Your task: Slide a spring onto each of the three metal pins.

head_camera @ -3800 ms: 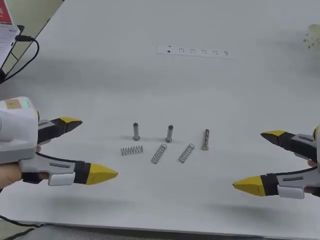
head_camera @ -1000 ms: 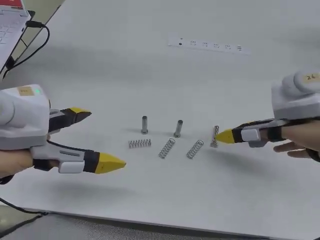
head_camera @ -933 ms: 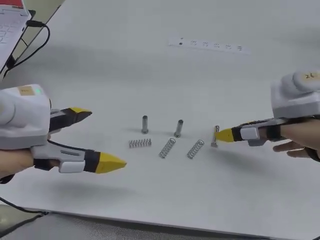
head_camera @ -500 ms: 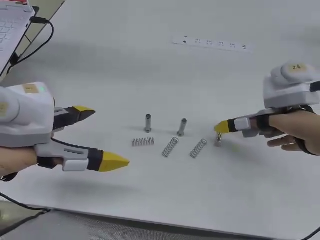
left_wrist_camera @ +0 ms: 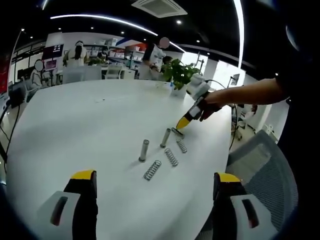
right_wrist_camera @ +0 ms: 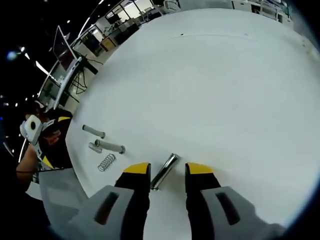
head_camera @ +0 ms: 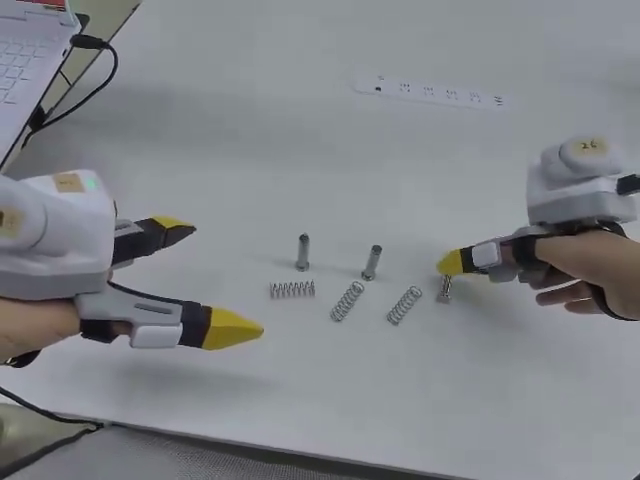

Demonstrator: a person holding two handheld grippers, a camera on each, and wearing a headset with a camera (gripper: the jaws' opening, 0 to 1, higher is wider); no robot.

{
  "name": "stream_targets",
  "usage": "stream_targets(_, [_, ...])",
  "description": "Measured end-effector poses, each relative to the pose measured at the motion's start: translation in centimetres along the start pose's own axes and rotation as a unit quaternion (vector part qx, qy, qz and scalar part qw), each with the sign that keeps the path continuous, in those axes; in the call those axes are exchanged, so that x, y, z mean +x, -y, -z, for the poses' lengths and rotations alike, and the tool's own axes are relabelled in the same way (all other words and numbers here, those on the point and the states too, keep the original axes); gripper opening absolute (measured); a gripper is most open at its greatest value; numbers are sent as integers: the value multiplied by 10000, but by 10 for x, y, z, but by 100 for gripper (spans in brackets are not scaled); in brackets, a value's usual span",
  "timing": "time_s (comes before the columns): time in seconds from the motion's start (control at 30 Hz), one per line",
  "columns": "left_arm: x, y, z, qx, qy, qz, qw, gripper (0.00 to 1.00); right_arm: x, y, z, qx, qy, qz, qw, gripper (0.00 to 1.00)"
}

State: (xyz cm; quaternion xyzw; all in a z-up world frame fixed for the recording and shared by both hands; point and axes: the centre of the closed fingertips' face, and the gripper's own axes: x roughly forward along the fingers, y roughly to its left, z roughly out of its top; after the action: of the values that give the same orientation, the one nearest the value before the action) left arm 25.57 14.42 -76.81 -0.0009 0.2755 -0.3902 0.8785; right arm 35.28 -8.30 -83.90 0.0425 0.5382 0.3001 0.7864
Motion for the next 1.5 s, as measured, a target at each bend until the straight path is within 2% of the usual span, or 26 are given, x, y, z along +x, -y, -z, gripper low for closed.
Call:
stream_targets(0.43, [-1, -4, 1, -30, 23, -12, 10000, 94, 7, 2, 5, 329, -337, 183, 9987, 16])
stream_targets(0.6, [1, -3, 3, -40, 10, 5, 10000, 94, 9, 0, 4, 374, -379, 228, 9983, 15])
stream_targets(0.7, [1, -3, 4, -43, 4, 16, 10000, 94, 10, 1, 4, 316, -457, 312, 9980, 13])
stream_targets(0.77, [2, -3, 4, -46, 12, 16, 10000, 94, 10, 3, 3, 146, -500, 440, 9977, 11])
stream_targets(0.8, [2, -3, 4, -51, 17, 16, 10000, 94, 10, 1, 4, 189, -530, 443, 9974, 10])
stream_targets(0.83, [2, -3, 4, -57, 17, 10, 10000, 94, 11, 3, 4, 60, -559, 498, 9972, 10])
stream_targets(1.0, [3, -3, 4, -62, 32, -3, 10000, 94, 11, 3, 4, 12, -614, 588, 9964, 9])
stream_targets(1.33, [5, 0, 5, -61, 12, 36, 10000, 93, 11, 6, 6, 54, -612, 653, 9960, 6])
stream_targets(1.5, [5, 0, 4, -64, 22, 40, 10000, 93, 11, 5, 7, -66, -616, 654, 9959, 6])
